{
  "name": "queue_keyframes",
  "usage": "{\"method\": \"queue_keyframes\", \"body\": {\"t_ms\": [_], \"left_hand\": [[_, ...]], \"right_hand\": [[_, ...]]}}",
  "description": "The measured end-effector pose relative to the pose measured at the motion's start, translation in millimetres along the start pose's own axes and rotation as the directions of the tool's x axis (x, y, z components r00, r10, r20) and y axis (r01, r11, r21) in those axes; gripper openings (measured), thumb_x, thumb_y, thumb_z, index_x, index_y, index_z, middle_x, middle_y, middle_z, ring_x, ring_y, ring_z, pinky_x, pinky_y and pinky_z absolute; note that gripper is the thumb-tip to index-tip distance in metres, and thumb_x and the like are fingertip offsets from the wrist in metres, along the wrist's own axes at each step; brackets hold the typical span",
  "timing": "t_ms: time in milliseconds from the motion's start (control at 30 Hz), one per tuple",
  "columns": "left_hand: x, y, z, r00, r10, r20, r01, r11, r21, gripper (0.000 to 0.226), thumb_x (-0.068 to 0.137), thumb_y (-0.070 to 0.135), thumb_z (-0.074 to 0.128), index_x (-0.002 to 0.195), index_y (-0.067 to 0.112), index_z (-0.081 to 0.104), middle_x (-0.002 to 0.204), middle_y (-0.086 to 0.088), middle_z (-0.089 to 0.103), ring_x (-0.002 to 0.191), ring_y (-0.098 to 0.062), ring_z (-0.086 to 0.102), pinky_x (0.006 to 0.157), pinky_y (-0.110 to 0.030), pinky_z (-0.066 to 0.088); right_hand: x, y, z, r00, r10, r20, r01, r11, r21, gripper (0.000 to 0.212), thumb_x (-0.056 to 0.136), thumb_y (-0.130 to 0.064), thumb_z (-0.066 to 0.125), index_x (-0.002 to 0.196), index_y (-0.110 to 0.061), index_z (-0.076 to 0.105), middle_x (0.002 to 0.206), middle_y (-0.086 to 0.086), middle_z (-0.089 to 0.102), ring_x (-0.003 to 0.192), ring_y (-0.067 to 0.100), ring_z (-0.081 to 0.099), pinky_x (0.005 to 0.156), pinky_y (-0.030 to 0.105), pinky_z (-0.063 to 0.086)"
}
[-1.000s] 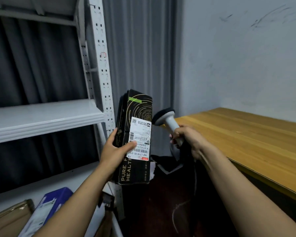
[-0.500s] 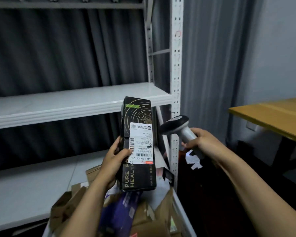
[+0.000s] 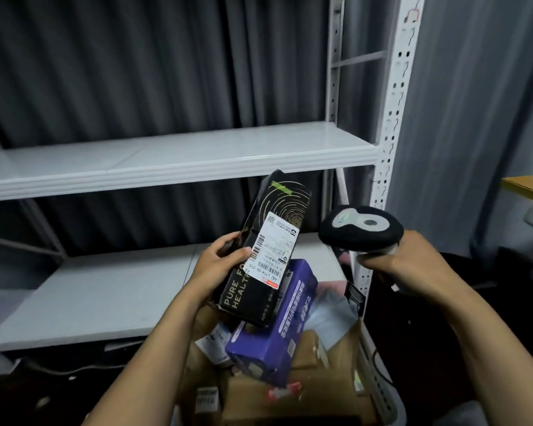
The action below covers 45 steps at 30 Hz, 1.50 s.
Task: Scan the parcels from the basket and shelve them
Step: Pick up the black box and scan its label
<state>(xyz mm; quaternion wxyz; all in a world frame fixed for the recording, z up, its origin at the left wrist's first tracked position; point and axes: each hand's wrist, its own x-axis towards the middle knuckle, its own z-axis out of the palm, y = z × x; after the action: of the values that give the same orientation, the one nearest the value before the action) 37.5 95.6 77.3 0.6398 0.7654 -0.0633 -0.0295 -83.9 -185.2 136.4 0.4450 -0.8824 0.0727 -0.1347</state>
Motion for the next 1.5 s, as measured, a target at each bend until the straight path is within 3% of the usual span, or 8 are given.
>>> {"method": "queue_keyframes", "body": {"t_ms": [100, 267, 767, 900, 1033, 1133, 1300, 1500], "left_hand": [[-4, 2, -4, 1.0, 0.021, 0.006, -0.021, 1.0, 0.017, 0.04, 0.084, 0.022, 0.073, 0.122, 0.029, 0.061, 0.118, 0.004, 0.066, 0.106, -0.01, 0.063, 0.089, -0.023, 0.049], [-7, 4, -7, 0.999, 0.02, 0.041, -0.02, 1.0, -0.003, 0.038, 0.085, 0.024, 0.072, 0.121, 0.031, 0.061, 0.113, 0.003, 0.066, 0.096, -0.01, 0.066, 0.077, -0.019, 0.051], [7, 6, -3, 0.993, 0.03, 0.116, -0.034, 0.999, 0.031, 0.046, 0.083, 0.026, 0.072, 0.127, 0.03, 0.059, 0.119, -0.001, 0.065, 0.099, -0.013, 0.066, 0.079, -0.022, 0.049], [10, 7, 2, 0.996, 0.038, 0.08, -0.04, 0.999, 0.022, 0.045, 0.083, 0.03, 0.073, 0.126, 0.035, 0.059, 0.118, 0.001, 0.065, 0.101, -0.015, 0.066, 0.086, -0.029, 0.051], [14, 16, 9, 0.998, 0.053, 0.037, -0.05, 0.994, -0.097, 0.039, 0.084, 0.028, 0.071, 0.121, 0.034, 0.062, 0.112, -0.001, 0.07, 0.096, -0.017, 0.069, 0.08, -0.03, 0.053], [20, 33, 23, 0.998, 0.061, 0.025, -0.053, 0.963, -0.265, 0.036, 0.086, 0.022, 0.068, 0.121, 0.028, 0.062, 0.106, -0.003, 0.073, 0.092, -0.017, 0.07, 0.079, -0.032, 0.053], [43, 74, 52, 0.999, 0.051, 0.018, -0.039, 0.907, -0.42, 0.049, 0.081, 0.031, 0.07, 0.126, 0.014, 0.061, 0.11, -0.01, 0.072, 0.104, -0.025, 0.068, 0.091, -0.039, 0.052], [91, 127, 94, 0.998, -0.055, 0.019, 0.057, 0.868, -0.493, 0.034, 0.089, 0.036, 0.063, 0.11, 0.01, 0.07, 0.099, -0.011, 0.074, 0.087, -0.026, 0.072, 0.078, -0.037, 0.057]], "right_hand": [[-14, -4, -3, 0.999, -0.023, 0.024, 0.023, 0.999, -0.022, 0.022, 0.073, -0.013, 0.079, 0.069, -0.007, 0.058, 0.046, -0.004, 0.05, 0.04, 0.008, 0.042, 0.045, 0.02, 0.036], [-21, -8, -8, 1.0, -0.019, -0.011, 0.019, 1.0, -0.023, 0.021, 0.073, -0.022, 0.081, 0.077, -0.008, 0.065, 0.047, -0.004, 0.053, 0.046, 0.011, 0.045, 0.051, 0.026, 0.04], [-4, -9, -4, 0.999, -0.045, -0.004, 0.045, 0.998, -0.043, 0.02, 0.073, -0.023, 0.079, 0.079, -0.007, 0.067, 0.046, -0.002, 0.055, 0.041, 0.008, 0.045, 0.051, 0.026, 0.042], [2, -2, 1, 1.0, -0.011, 0.018, 0.008, 0.99, 0.139, 0.014, 0.077, -0.008, 0.076, 0.072, -0.002, 0.064, 0.041, 0.002, 0.048, 0.037, 0.011, 0.04, 0.041, 0.019, 0.034], [11, 12, -7, 0.997, -0.007, 0.078, -0.021, 0.938, 0.347, 0.014, 0.082, -0.005, 0.072, 0.074, 0.006, 0.065, 0.053, 0.032, 0.049, 0.038, 0.019, 0.041, 0.045, 0.024, 0.037], [22, 23, -18, 0.997, 0.034, 0.07, -0.065, 0.855, 0.514, 0.02, 0.084, -0.006, 0.069, 0.065, -0.001, 0.063, 0.052, 0.019, 0.049, 0.04, 0.02, 0.041, 0.042, 0.025, 0.036], [52, 24, -39, 0.99, 0.139, 0.026, -0.121, 0.74, 0.662, 0.013, 0.088, -0.007, 0.064, 0.077, -0.001, 0.06, 0.057, 0.013, 0.057, 0.039, 0.017, 0.046, 0.038, 0.023, 0.04], [94, 24, -63, 0.983, 0.18, -0.022, -0.111, 0.692, 0.714, 0.004, 0.087, 0.001, 0.062, 0.085, -0.001, 0.061, 0.066, 0.016, 0.059, 0.042, 0.017, 0.051, 0.04, 0.023, 0.045]]}}
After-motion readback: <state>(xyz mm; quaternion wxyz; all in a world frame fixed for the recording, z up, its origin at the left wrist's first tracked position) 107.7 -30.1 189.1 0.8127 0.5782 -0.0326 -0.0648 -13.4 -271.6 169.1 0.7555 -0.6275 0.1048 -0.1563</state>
